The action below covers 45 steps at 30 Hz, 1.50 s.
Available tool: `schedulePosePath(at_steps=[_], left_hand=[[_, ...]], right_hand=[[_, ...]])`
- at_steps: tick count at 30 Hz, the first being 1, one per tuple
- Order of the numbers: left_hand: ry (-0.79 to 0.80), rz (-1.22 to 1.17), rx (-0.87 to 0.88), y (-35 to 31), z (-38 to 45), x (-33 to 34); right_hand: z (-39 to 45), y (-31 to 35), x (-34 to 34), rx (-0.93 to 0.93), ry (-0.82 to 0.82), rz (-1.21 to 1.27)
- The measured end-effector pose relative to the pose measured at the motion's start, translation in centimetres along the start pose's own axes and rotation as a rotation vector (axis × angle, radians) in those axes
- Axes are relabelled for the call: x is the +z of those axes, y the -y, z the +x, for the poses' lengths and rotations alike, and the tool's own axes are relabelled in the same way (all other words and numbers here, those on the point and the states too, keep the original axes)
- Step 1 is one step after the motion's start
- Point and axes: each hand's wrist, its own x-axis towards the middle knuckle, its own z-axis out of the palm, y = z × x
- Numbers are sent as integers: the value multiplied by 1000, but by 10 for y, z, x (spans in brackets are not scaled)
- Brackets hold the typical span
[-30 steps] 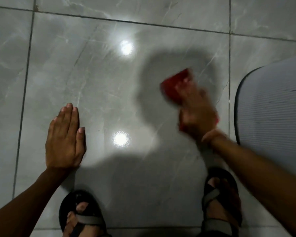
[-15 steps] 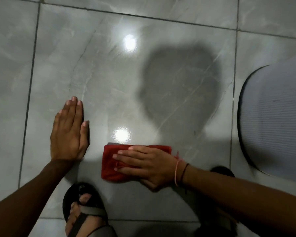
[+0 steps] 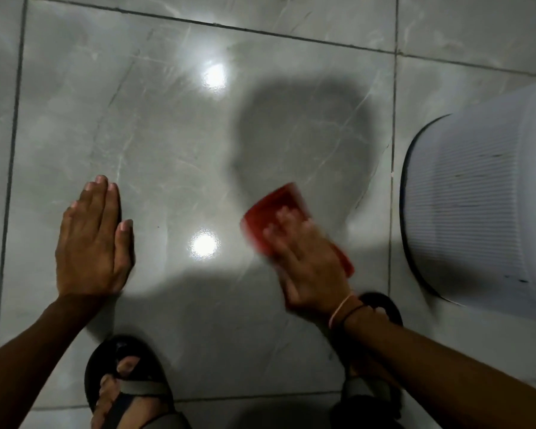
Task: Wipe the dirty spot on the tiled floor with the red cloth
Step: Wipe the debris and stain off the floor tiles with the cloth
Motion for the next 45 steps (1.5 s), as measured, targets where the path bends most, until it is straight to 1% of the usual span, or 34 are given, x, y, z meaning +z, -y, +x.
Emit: schedulePosePath(at_steps=[1, 2, 3, 4, 6, 7, 9, 12, 14, 16, 17, 18, 19, 20, 21, 22, 23, 24, 25, 26, 27, 28, 30, 32, 33, 34, 35, 36, 37, 39, 40, 41, 43, 45], left_hand=[[-4, -1, 1, 1, 0, 1], [-11, -1, 1, 1, 0, 1], [-16, 1, -1, 2, 0, 2], [-18, 4, -2, 3, 0, 1], [-25, 13, 1, 3, -1, 0], [-31, 18, 1, 2, 0, 0], [-41, 10, -18, 1, 1, -1], [-32, 3, -27, 0, 0, 2], [-16, 10, -30, 1, -1, 2], [-6, 13, -28, 0, -1, 0], [1, 9, -29, -1, -1, -1], [11, 4, -32, -2, 0, -2], [21, -2, -35, -3, 0, -3], [27, -7, -36, -3, 0, -4], [29, -8, -33, -4, 0, -5], [28, -9, -28, -4, 0, -4], [24, -6, -22, -3, 0, -3], [22, -1, -18, -2, 0, -3], [23, 2, -17, -1, -1, -3], [24, 1, -16, -1, -1, -2], [24, -1, -20, 1, -2, -3], [24, -4, -25, 1, -2, -3], [27, -6, -34, 0, -1, -5], [27, -1, -41, -2, 0, -5], [29, 1, -44, -3, 1, -5], [29, -1, -44, -3, 1, -5], [26, -1, -40, -3, 2, -4], [22, 1, -34, -2, 1, -3], [16, 3, -29, -2, 0, -2], [9, 2, -25, 0, -1, -2], [7, 1, -25, 1, -1, -2], [8, -1, -25, 1, -1, -2], [9, -10, -28, 0, 1, -2], [5, -13, -32, 0, 0, -1]], right_hand=[[-6, -5, -1, -240, 103, -22], [-3, -16, -5, -414, 170, -40], [5, -28, -8, -516, 206, -44], [16, -39, -11, -557, 215, -25], [42, -60, -19, -534, 175, -15], [57, -72, -24, -486, 152, -46], [96, -98, -36, -327, 83, -79], [165, -108, -47, 52, -70, 3], [215, -78, -41, 400, -234, 49], [258, -26, -24, 727, -357, 66], [274, 2, -17, 829, -391, 90], [282, 29, -11, 843, -405, 113], [283, 50, -7, 749, -384, 120], [276, 63, -2, 552, -324, 109], [263, 65, 3, 290, -225, 71], [248, 54, 2, 13, -134, 27], [239, 32, -5, -220, -60, 6], [232, 6, -15, -368, -10, 10], [226, -19, -25, -407, 20, 12], [219, -45, -34, -344, 23, 8], [210, -68, -41, -198, 6, 11], [200, -89, -48, 4, -42, 25], [184, -113, -56, 438, -222, 59], [191, -108, -50, 786, -389, 83], [201, -94, -45, 917, -439, 90], [211, -76, -41, 1002, -476, 101], [218, -52, -36, 1013, -477, 113], [219, -26, -28, 935, -455, 121], [211, -1, -18, 775, -415, 111], [170, 43, 3, 332, -286, 50], [142, 58, 11, 90, -196, 28], [112, 64, 17, -155, -72, 30], [60, 58, 21, -643, 204, 94], [40, 41, 20, -1083, 370, 155]])
